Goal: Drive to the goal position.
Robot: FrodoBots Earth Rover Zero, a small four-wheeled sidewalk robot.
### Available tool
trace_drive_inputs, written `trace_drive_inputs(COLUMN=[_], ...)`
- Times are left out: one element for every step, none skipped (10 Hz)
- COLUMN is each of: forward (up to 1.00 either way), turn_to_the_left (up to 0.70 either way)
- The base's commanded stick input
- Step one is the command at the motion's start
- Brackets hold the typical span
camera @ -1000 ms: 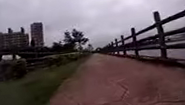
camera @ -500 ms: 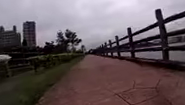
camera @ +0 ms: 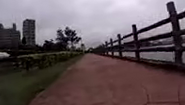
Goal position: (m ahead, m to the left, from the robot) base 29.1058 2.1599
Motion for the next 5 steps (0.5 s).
trace_drive_inputs(forward=[1.00, 1.00, 1.00, 1.00, 1.00], turn_to_the_left=[0.00, 0.00, 0.00, 0.00, 0.40])
